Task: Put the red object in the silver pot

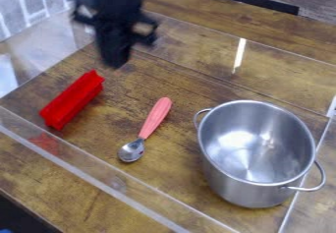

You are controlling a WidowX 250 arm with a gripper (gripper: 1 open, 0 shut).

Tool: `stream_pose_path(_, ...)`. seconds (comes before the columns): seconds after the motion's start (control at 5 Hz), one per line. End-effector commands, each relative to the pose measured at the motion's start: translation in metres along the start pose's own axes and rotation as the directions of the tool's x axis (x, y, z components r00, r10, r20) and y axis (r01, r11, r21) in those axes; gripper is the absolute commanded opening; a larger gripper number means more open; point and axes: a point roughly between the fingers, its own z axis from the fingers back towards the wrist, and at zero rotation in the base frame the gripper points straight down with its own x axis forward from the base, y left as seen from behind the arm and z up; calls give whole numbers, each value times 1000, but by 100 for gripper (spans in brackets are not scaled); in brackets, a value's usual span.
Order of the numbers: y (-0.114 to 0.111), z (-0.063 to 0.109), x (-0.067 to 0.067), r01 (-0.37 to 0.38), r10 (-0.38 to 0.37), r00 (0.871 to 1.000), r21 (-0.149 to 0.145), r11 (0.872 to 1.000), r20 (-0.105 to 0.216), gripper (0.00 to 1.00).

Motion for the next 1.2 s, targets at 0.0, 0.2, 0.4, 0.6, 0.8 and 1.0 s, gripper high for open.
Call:
stream_pose_path(0.0, -30, 7, 20, 27, -26, 998, -24, 999, 62, 0)
stream_pose_path(0.2, -26, 7, 13, 27, -26, 997, -15, 1000, 77, 100)
stream_pose_path(0.4, -13, 7, 7, 20, -21, 997, 10, 1000, 69, 100)
stream_pose_path(0.6, -8, -2, 0, 13, -14, 999, 17, 1000, 34, 100)
stream_pose_path(0.8, 13, -2, -10, -3, 2, 1000, 42, 999, 19, 100)
stream_pose_path(1.0, 50, 5, -26, -28, 24, 999, 79, 997, 41, 100)
